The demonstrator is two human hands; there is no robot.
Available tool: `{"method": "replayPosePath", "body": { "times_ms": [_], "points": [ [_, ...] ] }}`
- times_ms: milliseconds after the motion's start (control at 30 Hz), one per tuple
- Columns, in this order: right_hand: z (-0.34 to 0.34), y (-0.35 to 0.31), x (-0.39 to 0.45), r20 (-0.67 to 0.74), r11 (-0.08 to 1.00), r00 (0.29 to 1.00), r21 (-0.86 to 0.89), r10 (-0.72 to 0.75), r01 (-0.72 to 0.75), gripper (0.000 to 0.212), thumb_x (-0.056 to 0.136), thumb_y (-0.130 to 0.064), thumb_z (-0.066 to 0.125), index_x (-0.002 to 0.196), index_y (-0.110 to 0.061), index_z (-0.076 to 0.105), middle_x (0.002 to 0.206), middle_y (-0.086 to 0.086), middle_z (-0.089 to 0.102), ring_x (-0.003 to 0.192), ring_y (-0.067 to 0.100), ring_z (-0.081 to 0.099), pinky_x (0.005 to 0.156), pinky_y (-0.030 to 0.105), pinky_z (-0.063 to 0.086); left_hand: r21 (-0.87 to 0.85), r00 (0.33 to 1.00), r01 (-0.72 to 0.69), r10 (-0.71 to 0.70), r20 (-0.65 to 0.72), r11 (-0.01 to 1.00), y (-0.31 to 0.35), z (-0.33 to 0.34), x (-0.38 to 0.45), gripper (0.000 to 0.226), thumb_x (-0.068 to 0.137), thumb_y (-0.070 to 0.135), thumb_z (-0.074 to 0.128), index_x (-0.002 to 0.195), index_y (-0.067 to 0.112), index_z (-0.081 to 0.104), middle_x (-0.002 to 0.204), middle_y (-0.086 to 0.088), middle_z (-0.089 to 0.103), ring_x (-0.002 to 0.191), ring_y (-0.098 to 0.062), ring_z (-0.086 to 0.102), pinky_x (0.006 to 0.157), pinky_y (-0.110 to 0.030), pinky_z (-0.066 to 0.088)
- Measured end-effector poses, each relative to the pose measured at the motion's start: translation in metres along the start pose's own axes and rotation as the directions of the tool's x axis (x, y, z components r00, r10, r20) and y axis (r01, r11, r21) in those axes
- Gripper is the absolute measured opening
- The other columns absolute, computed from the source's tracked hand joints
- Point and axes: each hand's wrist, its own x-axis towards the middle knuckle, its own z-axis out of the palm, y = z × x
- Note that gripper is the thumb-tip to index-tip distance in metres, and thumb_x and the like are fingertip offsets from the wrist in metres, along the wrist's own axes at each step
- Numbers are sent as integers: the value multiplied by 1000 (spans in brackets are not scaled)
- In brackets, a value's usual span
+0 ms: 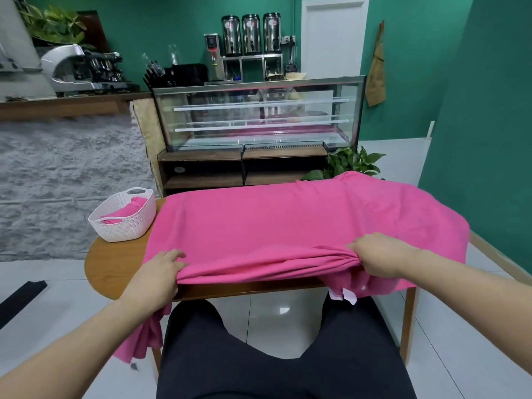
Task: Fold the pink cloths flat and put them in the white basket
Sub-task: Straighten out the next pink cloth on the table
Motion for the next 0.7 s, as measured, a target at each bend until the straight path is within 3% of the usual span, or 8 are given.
{"method": "replayPosePath", "body": {
  "times_ms": [100, 200, 233, 367, 467, 533, 633, 700],
  "points": [
    [-4, -4, -4, -27, 1000, 999, 21, -18, 19, 32, 84, -6, 47, 106, -30, 50, 82, -1, 58, 74, 24, 52, 63, 33, 38, -98, 997, 74, -71, 40, 992, 4, -4, -3, 32, 64, -3, 57, 88, 19, 60, 84, 0, 62, 84, -27, 61, 75, -40, 49],
    [1, -2, -7, -125, 995, 991, 90, -41, 52, 11, 84, -21, 47, 91, -29, 44, 80, -4, 63, 73, 23, 59, 67, 35, 49, -130, 993, 106, -100, 55, 986, 3, -4, -6, 32, 65, 0, 54, 87, 23, 48, 78, 3, 60, 77, -26, 58, 68, -40, 46],
    [3, -2, -9, -151, 990, 987, 118, -57, 76, 4, 85, -30, 47, 88, -29, 45, 81, -5, 62, 71, 21, 59, 70, 36, 51, -133, 993, 106, -99, 61, 985, 2, -4, -7, 34, 66, 1, 54, 89, 25, 48, 80, 5, 60, 77, -25, 58, 68, -39, 47],
    [0, -5, -17, -29, 994, 998, 99, -50, 53, 31, 81, -63, 51, 86, -32, 55, 87, -7, 51, 60, 9, 53, 64, 30, 49, -25, 990, 89, -85, 115, 996, 5, -12, -13, 46, 77, 25, 51, 121, 40, 50, 105, 13, 64, 96, -17, 62, 74, -31, 50],
    [7, -7, -11, 52, 994, 999, -107, 0, 5, 13, 89, -33, 50, 88, -22, 56, 98, -4, 45, 67, 17, 49, 67, 36, 50, 30, 992, 46, -49, 119, 998, 16, -15, -16, 71, 75, 77, 37, 140, 50, 37, 126, 19, 57, 109, -12, 62, 83, -29, 50],
    [11, -6, -7, 35, 981, 999, -195, -6, 13, 12, 86, -15, 49, 93, -20, 57, 110, 0, 48, 87, 21, 52, 71, 36, 45, 60, 986, 59, -67, 153, 996, 17, -13, -15, 81, 72, 89, 41, 142, 50, 35, 122, 19, 51, 104, -12, 64, 78, -29, 50],
    [12, -2, -3, 2, 991, 999, -122, -48, 48, 25, 84, -13, 53, 107, -20, 63, 111, -1, 55, 94, 22, 53, 78, 35, 44, 131, 993, 10, -25, 118, 991, 15, -9, -12, 35, 81, 41, 66, 115, 36, 61, 107, 9, 47, 82, -17, 59, 66, -36, 53],
    [9, -2, -4, 33, 998, 998, -39, -50, 51, 27, 84, -13, 54, 109, -23, 57, 96, -1, 56, 80, 21, 51, 72, 35, 46, 151, 998, -49, 41, 52, 987, 7, -3, -11, 40, 56, 15, 80, 94, 25, 73, 103, 3, 58, 77, -20, 61, 60, -36, 57]
  ]
}}
